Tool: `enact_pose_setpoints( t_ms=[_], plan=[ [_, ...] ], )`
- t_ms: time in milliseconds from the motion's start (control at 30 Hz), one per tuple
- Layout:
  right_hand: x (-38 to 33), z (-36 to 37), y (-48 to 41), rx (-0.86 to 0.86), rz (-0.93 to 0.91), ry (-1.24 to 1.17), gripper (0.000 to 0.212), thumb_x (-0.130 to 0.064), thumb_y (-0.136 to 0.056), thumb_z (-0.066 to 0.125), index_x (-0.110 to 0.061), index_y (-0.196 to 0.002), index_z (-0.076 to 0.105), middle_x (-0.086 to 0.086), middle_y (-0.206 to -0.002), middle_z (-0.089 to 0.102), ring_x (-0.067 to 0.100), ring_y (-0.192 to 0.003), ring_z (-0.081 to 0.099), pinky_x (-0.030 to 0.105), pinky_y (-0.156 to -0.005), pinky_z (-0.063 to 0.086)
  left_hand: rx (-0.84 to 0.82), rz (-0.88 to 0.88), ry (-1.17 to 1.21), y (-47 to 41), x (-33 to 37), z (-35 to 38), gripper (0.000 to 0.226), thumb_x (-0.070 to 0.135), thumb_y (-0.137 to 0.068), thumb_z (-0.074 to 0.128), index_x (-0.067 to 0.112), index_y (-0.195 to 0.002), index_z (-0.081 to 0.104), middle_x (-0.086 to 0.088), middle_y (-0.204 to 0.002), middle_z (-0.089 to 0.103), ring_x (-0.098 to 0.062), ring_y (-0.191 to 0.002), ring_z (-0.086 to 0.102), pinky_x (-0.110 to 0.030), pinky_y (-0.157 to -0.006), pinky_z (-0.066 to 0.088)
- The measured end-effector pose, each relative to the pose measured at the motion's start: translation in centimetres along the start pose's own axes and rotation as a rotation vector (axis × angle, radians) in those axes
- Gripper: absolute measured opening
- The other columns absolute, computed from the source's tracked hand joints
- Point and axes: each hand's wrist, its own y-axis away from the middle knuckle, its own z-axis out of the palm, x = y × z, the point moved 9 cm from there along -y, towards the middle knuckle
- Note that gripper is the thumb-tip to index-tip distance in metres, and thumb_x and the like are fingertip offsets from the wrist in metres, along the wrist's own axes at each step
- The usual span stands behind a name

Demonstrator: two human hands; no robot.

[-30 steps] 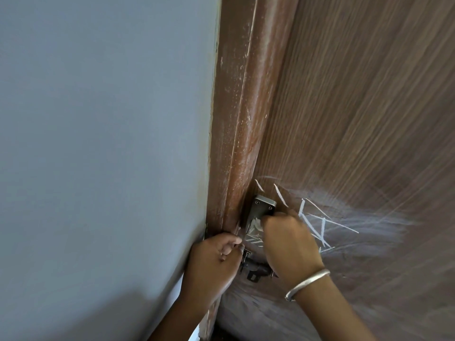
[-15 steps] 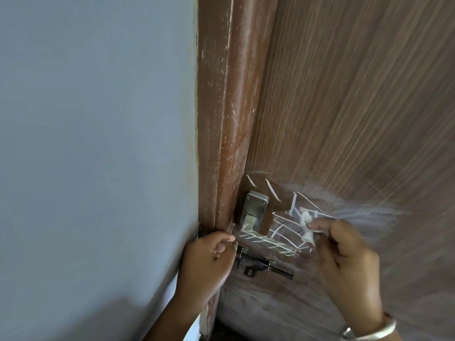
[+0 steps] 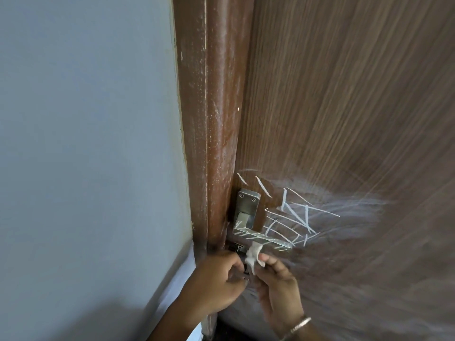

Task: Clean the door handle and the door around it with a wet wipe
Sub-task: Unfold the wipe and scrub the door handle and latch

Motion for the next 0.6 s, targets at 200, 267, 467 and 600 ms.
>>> enact_pose_setpoints(
  t_ms=[200, 267, 467, 600],
  plan=[
    [0.9, 3.9, -1.7, -0.003, 0.168, -0.163, 0.023, 0.011, -0.075, 0.055, -0.006, -0.059, 0.059, 0.009, -0.06, 0.056, 0.021, -0.056, 0.058, 0.032, -0.055, 0.052, -0.036, -0.035, 0.091, -0.1, -0.7, 0.4, 0.021, 0.04, -0.071, 0.058, 0.034, -0.091, 0.055, 0.018, -0.077, 0.058, 0.008, -0.074, 0.055, -0.006, -0.062, 0.039],
    [1.3, 4.4, -1.7, 0.007, 0.212, -0.127, 0.009, 0.004, -0.076, 0.057, -0.005, -0.072, 0.056, 0.011, -0.064, 0.052, 0.022, -0.057, 0.046, 0.034, -0.056, 0.042, -0.062, -0.053, 0.128, -0.2, -0.9, 0.8, 0.027, 0.044, -0.069, 0.058, 0.03, -0.093, 0.056, 0.016, -0.087, 0.063, 0.002, -0.085, 0.059, -0.016, -0.073, 0.05],
    [1.1, 4.7, -1.6, 0.044, 0.193, -0.107, 0.017, 0.006, -0.086, 0.044, -0.007, -0.084, 0.055, 0.008, -0.054, 0.05, 0.017, -0.045, 0.042, 0.028, -0.047, 0.039, -0.061, -0.058, 0.172, -0.2, -1.0, 1.0, 0.026, 0.04, -0.07, 0.059, 0.031, -0.095, 0.058, 0.017, -0.094, 0.068, 0.003, -0.088, 0.061, -0.029, -0.083, 0.052],
    [0.5, 4.2, -1.9, 0.097, 0.113, -0.068, 0.026, 0.013, -0.081, 0.045, -0.011, -0.089, 0.052, 0.006, -0.053, 0.047, 0.016, -0.048, 0.039, 0.027, -0.047, 0.033, -0.08, -0.064, 0.156, -0.1, -1.1, 1.3, 0.029, 0.047, -0.069, 0.059, 0.033, -0.094, 0.057, 0.018, -0.094, 0.067, 0.002, -0.089, 0.061, -0.03, -0.082, 0.052]
  ],
)
